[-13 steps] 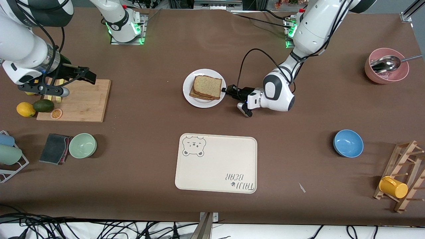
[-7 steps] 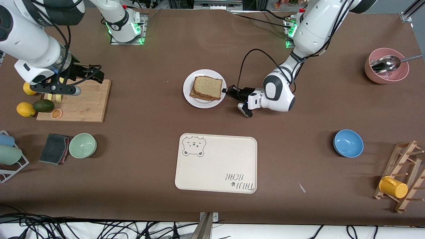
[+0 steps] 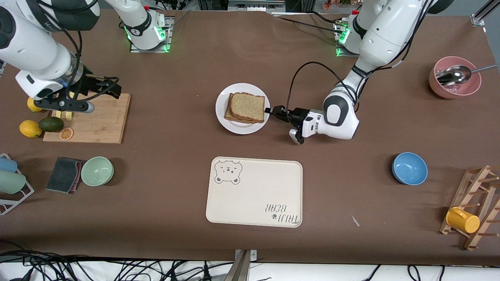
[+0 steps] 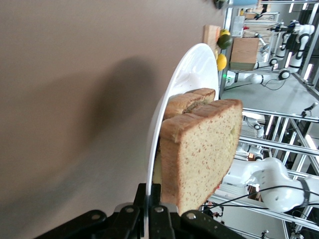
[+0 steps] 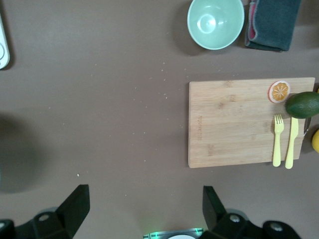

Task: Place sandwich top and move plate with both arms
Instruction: 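Slide the plate with the left gripper onto the bear tray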

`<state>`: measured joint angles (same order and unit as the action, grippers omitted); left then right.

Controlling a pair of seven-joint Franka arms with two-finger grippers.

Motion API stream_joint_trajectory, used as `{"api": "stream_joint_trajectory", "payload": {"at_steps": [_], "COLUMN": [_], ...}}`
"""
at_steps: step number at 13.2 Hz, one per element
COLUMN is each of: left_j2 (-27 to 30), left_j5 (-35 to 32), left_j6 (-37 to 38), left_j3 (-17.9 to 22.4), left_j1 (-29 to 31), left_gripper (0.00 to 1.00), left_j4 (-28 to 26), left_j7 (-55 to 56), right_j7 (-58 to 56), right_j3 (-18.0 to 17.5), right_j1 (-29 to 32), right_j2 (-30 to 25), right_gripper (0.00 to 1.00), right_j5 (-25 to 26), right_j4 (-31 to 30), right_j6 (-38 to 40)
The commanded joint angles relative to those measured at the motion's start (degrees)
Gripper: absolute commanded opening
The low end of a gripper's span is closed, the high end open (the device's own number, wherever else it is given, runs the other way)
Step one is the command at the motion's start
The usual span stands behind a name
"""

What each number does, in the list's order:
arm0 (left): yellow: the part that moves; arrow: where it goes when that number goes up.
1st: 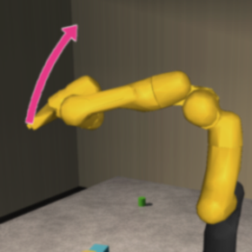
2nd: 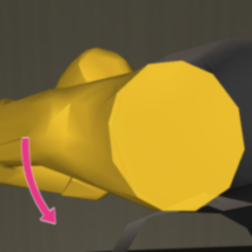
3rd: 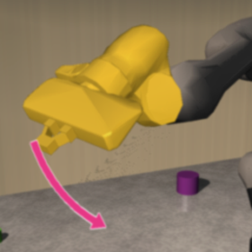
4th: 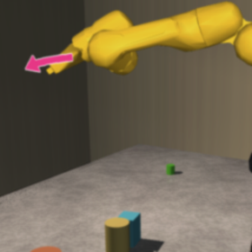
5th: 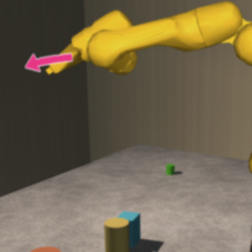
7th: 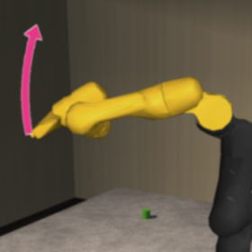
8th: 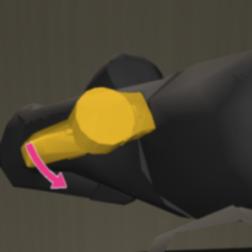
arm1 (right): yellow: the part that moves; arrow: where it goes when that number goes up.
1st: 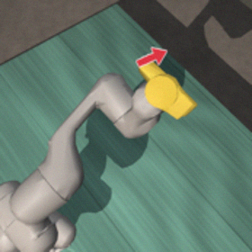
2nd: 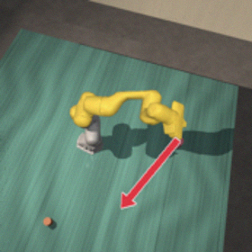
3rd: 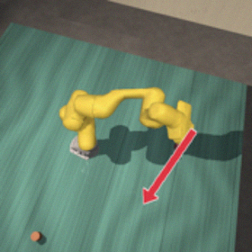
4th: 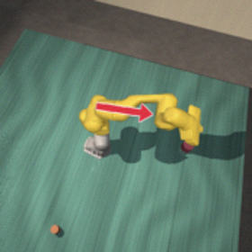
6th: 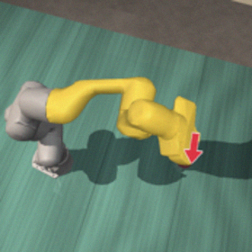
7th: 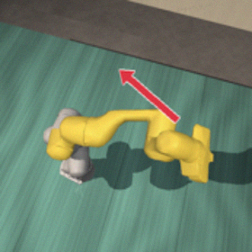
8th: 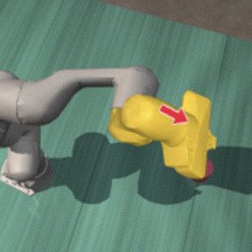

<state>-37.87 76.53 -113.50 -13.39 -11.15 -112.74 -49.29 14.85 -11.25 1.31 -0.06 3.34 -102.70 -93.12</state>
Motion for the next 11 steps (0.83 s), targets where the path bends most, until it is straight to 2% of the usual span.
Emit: {"api": "stream_joint_trajectory", "payload": {"at_steps": [1, 3, 6, 8, 11], "left_j2": [1.0, 0.3, -3.8, -6.9, -11.5], "left_j5": [2.0, 1.4, 1.3, 1.2, 1.1], "left_j6": [1.6, 1.5, 1.2, 1.2, 0.6], "left_j3": [0.0, 0.4, 1.4, 3.7, 7.3], "left_j1": [1.1, 1.3, 1.2, 1.2, 0.5], "left_gripper": [0.00, 0.00, 0.00, 0.00, 0.00], "left_j4": [3.5, 7.9, 16.9, 21.8, 28.3], "left_j7": [1.6, 6.7, 11.0, 12.9, 14.8], "right_j7": [-0.5, -0.6, -1.0, -2.0, -2.0], "right_j3": [1.5, 3.1, 4.7, 4.7, 5.5], "right_j1": [0.0, 0.0, 0.0, -0.1, 0.1], "right_j2": [-0.5, -0.6, -0.6, -0.6, -0.1], "right_gripper": [1.00, 1.00, 1.00, 1.00, 1.00], "right_j5": [-0.9, -1.4, -1.4, -0.5, -2.1], "right_j4": [0.2, 0.2, 0.7, 1.0, 1.7], "right_j6": [-0.9, -0.9, -1.3, -2.3, -3.6]}}
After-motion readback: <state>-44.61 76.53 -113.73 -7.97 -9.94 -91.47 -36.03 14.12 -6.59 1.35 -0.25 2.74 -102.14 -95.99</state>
